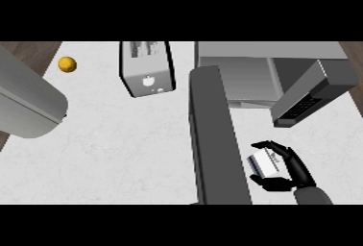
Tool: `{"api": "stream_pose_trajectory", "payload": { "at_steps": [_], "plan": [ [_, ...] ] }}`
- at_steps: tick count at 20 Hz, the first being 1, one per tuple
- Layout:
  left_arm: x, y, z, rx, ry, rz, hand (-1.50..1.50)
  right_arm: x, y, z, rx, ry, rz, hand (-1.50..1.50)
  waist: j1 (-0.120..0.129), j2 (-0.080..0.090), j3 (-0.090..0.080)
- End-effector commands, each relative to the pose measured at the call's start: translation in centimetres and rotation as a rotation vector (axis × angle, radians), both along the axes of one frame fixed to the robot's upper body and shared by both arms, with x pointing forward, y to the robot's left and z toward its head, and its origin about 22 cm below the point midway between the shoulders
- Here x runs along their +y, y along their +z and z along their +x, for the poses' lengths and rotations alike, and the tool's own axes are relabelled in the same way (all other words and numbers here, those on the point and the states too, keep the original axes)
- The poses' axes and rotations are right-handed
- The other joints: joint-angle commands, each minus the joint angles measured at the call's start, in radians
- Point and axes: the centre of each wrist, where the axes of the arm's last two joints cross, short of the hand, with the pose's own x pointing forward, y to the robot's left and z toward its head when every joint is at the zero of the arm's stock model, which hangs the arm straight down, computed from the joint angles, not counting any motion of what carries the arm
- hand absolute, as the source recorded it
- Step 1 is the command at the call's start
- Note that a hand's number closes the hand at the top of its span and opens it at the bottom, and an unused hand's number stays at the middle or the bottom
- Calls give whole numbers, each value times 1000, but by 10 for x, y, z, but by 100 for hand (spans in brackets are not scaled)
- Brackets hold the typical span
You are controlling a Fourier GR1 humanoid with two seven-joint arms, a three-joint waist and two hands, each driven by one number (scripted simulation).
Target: Pick up the milk, place it into the microwave and close the microwave
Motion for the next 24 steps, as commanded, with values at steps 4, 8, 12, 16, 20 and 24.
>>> {"api": "stream_pose_trajectory", "payload": {
  "at_steps": [4,8,12,16,20,24],
  "plan": [
    [1,-9,-6,13,-14,-8,-150,-3,-16,3,-42,2,-141,150,12,6,4],
    [-1,-12,-9,-9,-6,-13,-150,-12,-12,10,-83,37,-150,150,13,5,4],
    [13,-9,-5,-7,-24,-4,-150,-4,-2,31,-123,21,-25,150,10,7,4],
    [2,-12,-4,-8,-44,-38,-150,1,-1,40,-126,-130,-12,150,20,13,6],
    [17,-11,-3,-16,-38,-33,-150,13,15,67,-172,-121,2,150,22,14,5],
    [20,0,-12,-1,-18,-23,-150,16,14,66,-128,15,86,150,9,5,3]
  ]
}}
